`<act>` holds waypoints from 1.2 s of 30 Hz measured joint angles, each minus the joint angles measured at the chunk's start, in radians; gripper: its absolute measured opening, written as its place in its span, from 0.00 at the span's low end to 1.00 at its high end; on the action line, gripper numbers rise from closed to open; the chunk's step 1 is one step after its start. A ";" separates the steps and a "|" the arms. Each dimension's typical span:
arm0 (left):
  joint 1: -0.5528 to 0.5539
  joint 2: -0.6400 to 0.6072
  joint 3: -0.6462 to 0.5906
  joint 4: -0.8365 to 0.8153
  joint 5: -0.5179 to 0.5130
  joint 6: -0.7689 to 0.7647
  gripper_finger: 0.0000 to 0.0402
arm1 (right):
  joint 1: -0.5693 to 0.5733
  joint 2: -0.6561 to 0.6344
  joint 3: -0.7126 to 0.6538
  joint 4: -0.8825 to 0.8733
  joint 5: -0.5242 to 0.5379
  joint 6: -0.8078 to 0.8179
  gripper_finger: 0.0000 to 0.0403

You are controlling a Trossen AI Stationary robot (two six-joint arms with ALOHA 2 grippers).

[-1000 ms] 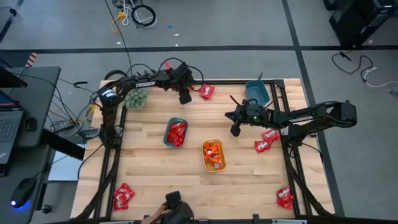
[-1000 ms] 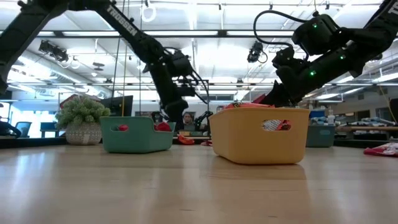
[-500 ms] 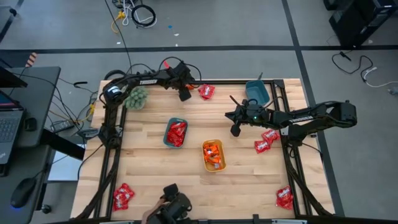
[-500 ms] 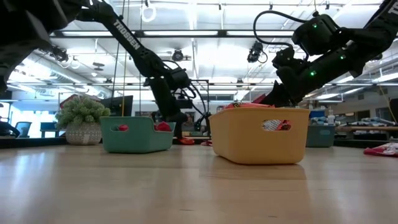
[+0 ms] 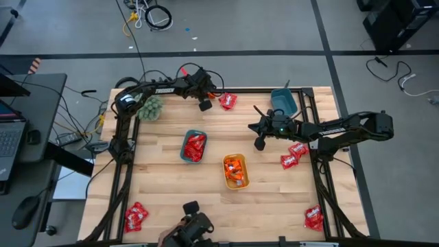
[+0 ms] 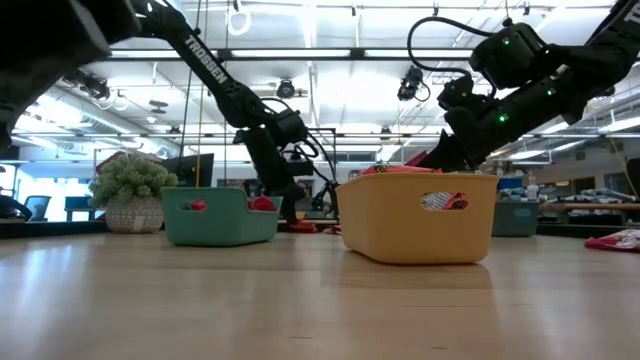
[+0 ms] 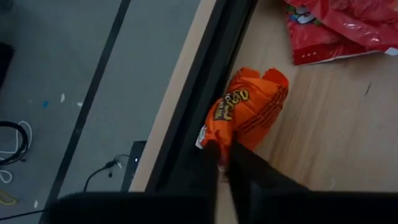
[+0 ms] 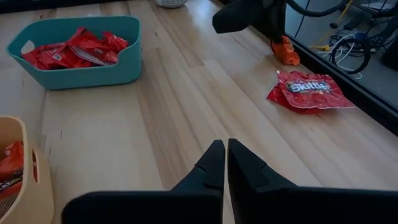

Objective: Sort candy
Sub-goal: Put the orange candy into the yellow bin

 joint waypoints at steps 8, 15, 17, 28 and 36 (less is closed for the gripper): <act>-0.030 -0.066 0.002 -0.030 -0.003 0.006 0.01 | 0.000 0.000 0.000 -0.003 0.000 0.000 0.02; -0.125 -0.199 0.003 -0.092 0.135 0.036 0.00 | -0.003 0.000 0.000 -0.023 0.001 0.000 0.01; -0.174 -0.226 0.003 -0.120 0.179 0.057 0.00 | -0.004 0.000 0.000 -0.030 0.001 0.003 0.01; -0.470 -0.247 -0.041 -0.105 0.272 0.133 0.00 | -0.004 0.000 -0.001 -0.052 0.002 0.026 0.01; -0.639 -0.246 -0.120 0.025 0.350 0.130 0.00 | -0.004 0.000 -0.001 -0.051 0.002 0.027 0.01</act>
